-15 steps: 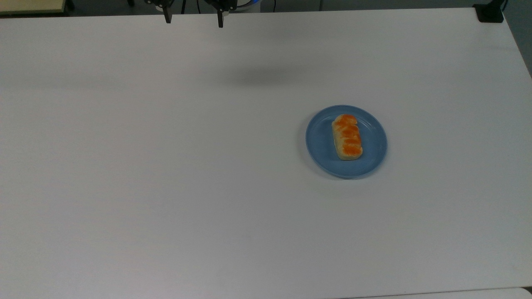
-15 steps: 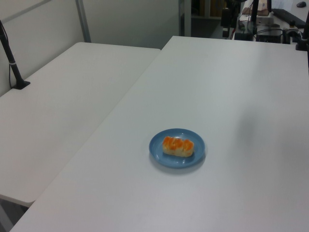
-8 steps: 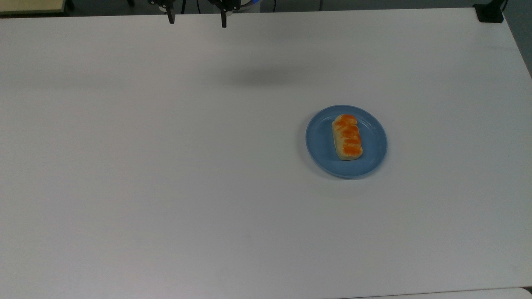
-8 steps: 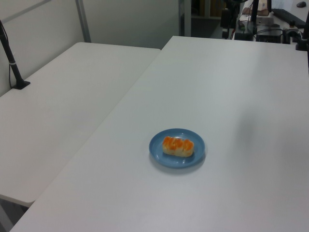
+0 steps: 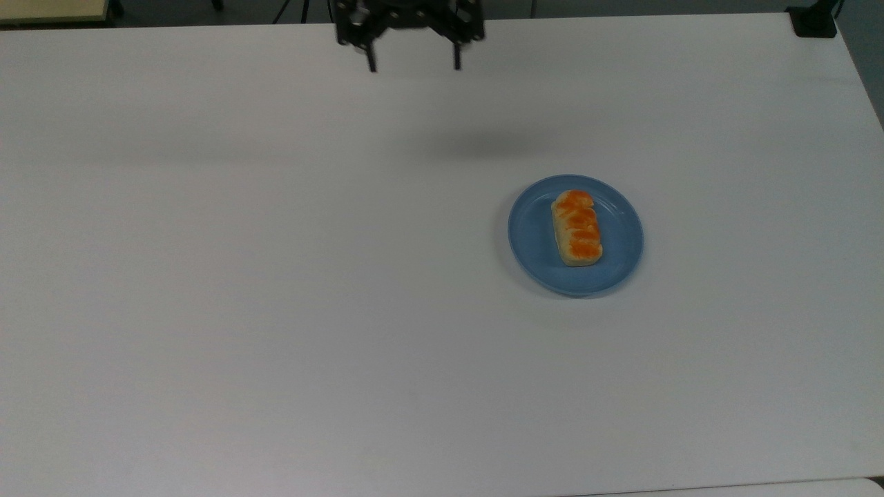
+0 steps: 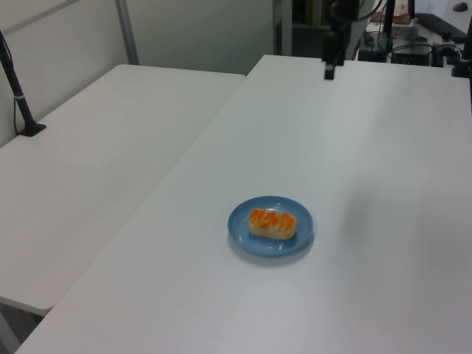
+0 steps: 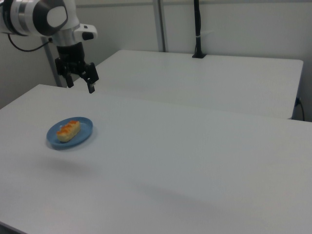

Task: Put the bread on the table
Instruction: 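Lower the gripper over the bread roll on the blue plate, then close the gripper on the bread roll and lift it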

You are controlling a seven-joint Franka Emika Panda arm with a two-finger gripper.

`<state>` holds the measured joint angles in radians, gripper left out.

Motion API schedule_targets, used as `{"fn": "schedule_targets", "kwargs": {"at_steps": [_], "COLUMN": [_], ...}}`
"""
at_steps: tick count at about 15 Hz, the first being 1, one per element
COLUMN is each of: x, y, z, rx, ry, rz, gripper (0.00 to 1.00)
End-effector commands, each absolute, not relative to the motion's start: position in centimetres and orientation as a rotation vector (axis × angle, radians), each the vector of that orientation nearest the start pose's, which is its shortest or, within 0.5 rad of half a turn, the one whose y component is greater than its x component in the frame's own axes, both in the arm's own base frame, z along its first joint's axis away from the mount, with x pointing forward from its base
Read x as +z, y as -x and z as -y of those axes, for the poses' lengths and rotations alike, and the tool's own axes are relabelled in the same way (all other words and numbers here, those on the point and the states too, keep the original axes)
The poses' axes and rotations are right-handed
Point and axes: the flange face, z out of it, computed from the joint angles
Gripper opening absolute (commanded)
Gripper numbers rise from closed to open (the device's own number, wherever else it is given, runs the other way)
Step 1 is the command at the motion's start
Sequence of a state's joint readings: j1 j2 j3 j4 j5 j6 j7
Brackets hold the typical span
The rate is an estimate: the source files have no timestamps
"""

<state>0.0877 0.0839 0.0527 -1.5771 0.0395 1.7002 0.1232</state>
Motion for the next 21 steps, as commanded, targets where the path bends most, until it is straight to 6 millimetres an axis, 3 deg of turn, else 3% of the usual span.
{"fn": "schedule_targets", "kwargs": {"at_steps": [1, 4, 6, 10, 14, 16, 21], "x": [55.6, 52.9, 49.2, 42.9, 39.5, 37.9, 35.2], "y": [-60.6, -61.2, -61.7, -61.8, -62.2, -61.9, -62.3], "z": [-13.9, -18.2, -21.9, -26.7, -28.0, -29.8, -31.3], "rx": [-0.086, -0.096, -0.082, -0.044, -0.023, -0.03, -0.09], "ry": [3.069, 3.075, 3.1, 3.169, 3.175, 3.172, 3.174], "rz": [-0.055, -0.013, 0.042, 0.071, 0.092, 0.124, 0.082], "gripper": [1.0, 1.0, 1.0, 1.0, 1.0, 1.0, 1.0]}}
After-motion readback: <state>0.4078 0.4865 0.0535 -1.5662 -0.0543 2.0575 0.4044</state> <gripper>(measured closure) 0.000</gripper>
